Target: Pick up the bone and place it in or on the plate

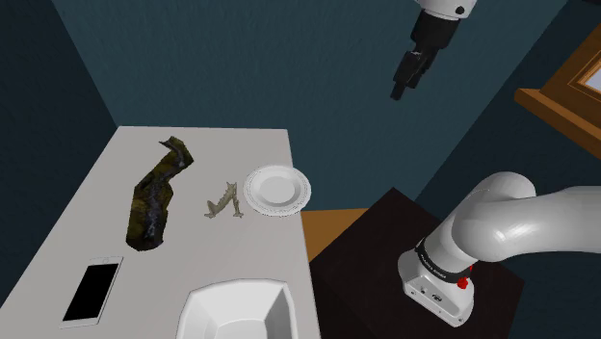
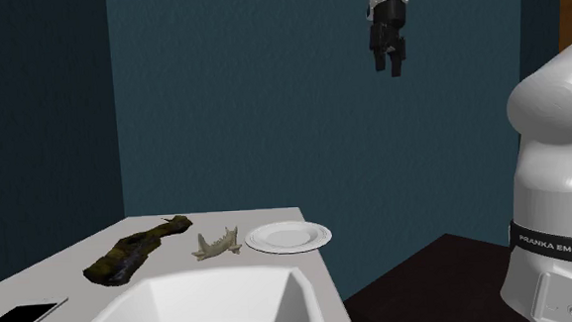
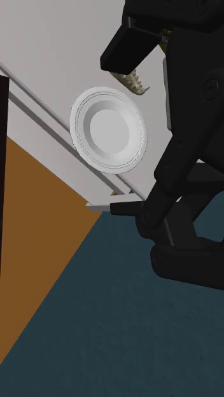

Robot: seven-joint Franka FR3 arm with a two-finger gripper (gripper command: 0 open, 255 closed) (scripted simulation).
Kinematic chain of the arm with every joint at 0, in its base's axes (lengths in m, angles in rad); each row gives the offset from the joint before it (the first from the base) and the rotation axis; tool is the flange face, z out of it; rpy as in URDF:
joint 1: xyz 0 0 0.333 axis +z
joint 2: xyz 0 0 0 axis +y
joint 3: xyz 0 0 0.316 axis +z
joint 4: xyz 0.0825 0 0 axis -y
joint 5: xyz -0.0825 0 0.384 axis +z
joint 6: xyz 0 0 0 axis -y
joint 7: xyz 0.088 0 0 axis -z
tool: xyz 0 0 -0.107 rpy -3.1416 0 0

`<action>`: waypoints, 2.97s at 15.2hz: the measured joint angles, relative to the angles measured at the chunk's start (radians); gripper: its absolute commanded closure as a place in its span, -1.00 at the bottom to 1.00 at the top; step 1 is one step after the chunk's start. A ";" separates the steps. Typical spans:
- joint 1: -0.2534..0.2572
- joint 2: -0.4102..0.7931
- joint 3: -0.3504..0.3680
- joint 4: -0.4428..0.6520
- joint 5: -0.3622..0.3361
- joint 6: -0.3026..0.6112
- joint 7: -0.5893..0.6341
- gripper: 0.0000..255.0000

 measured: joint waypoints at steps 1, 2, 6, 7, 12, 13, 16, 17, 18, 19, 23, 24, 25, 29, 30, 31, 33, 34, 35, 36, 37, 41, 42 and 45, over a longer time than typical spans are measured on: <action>0.000 0.000 0.000 0.000 0.000 0.000 0.000 -1.00; 0.001 0.002 0.007 -0.009 0.006 0.012 0.011 -1.00; 0.007 0.016 0.057 -0.087 0.051 0.110 0.093 -1.00; 0.010 0.020 0.071 -0.107 0.063 0.136 0.115 -1.00; 0.025 0.084 0.151 -0.191 0.126 0.298 0.231 -1.00; 0.028 0.094 0.166 -0.206 0.137 0.326 0.253 -1.00; 0.034 0.162 0.212 -0.230 0.167 0.428 0.316 -1.00; 0.037 0.185 0.229 -0.238 0.178 0.463 0.340 -1.00; 0.037 0.219 0.245 -0.234 0.184 0.497 0.361 -1.00; 0.036 0.251 0.259 -0.238 0.190 0.536 0.380 -1.00; 0.039 0.376 0.329 -0.234 0.210 0.672 0.478 -1.00; 0.039 0.411 0.347 -0.225 0.210 0.704 0.504 -1.00; 0.036 0.448 0.362 -0.213 0.207 0.735 0.529 -1.00; 0.025 0.603 0.421 -0.160 0.172 0.850 0.642 -1.00; 0.025 0.643 0.437 -0.156 0.159 0.888 0.676 -1.00; 0.024 0.676 0.448 -0.139 0.143 0.907 0.708 -1.00; 0.021 0.764 0.466 -0.099 0.095 0.958 0.780 -1.00; 0.022 0.805 0.470 -0.080 0.069 0.980 0.814 -1.00; 0.025 0.853 0.472 -0.054 0.037 1.002 0.854 -1.00; 0.033 0.891 0.472 -0.031 0.008 1.017 0.894 -1.00; 0.042 0.927 0.470 -0.013 -0.018 1.035 0.931 -1.00; 0.098 1.098 0.429 0.105 -0.132 1.087 1.069 -1.00; 0.115 1.137 0.417 0.140 -0.152 1.092 1.098 -1.00; 0.153 1.222 0.387 0.215 -0.192 1.106 1.152 -1.00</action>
